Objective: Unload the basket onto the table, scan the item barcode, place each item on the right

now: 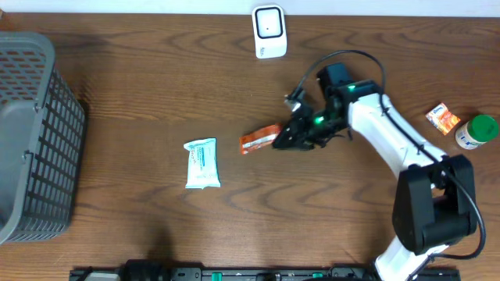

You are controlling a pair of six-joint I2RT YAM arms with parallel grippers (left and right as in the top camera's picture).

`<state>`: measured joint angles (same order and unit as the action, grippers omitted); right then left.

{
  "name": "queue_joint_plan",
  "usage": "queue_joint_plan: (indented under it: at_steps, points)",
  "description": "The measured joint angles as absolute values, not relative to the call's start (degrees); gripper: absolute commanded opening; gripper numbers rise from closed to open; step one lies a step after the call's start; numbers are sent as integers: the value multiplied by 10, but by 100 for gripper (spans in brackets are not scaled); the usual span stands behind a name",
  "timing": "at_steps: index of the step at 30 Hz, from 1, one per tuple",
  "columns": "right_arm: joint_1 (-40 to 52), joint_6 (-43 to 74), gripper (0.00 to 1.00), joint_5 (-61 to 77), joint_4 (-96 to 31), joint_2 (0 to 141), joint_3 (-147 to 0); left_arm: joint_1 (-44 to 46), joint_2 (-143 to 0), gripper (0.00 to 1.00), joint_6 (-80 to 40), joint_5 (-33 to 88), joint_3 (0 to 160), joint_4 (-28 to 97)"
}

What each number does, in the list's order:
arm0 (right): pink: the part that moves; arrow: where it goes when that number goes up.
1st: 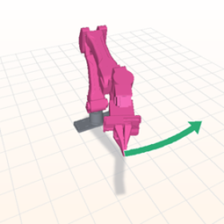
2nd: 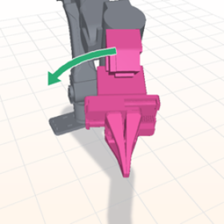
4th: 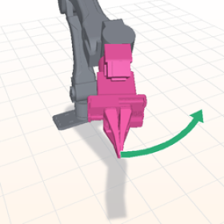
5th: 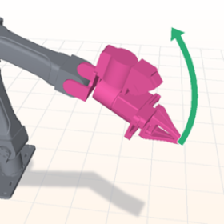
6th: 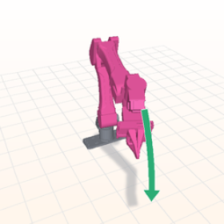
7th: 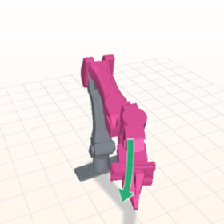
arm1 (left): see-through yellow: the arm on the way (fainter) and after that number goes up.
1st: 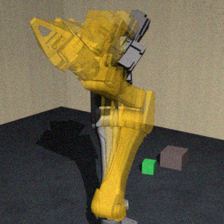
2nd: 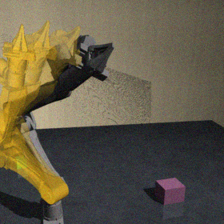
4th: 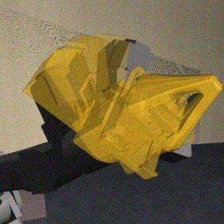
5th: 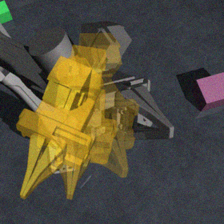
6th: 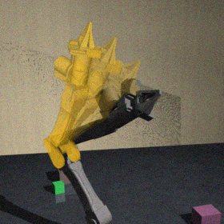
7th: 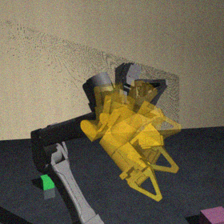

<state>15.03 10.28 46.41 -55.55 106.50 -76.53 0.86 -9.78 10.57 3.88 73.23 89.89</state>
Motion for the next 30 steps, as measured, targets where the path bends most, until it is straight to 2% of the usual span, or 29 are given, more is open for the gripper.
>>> queue_joint_plan:
  at_steps: [1, 7, 8, 10, 11, 19, 24, 30]
  points:
    - [141, 107, 55, 436, -556, 1066, -765, 9, -98, 84, 106, 39, 732, 899]
    - [92, 122, 55, 298, -558, 1066, -765, 9, -98, 84, 106, 39, 732, 899]
    - [85, 122, 47, 288, -559, 1066, -765, 9, -98, 84, 106, 39, 732, 899]
    - [74, 123, 9, 274, -558, 1066, -765, 9, -98, 84, 106, 39, 732, 899]
    - [71, 126, 1, 274, -556, 1066, -765, 9, -98, 84, 106, 39, 732, 899]
    - [116, 135, 1, 283, -469, 1066, -765, 9, -98, 84, 106, 39, 732, 899]
    - [193, 173, 1, 220, -396, 1066, -765, 9, -98, 84, 106, 39, 732, 899]
    - [247, 226, 1, 147, -380, 1108, -765, 9, -98, 84, 106, 39, 732, 899]
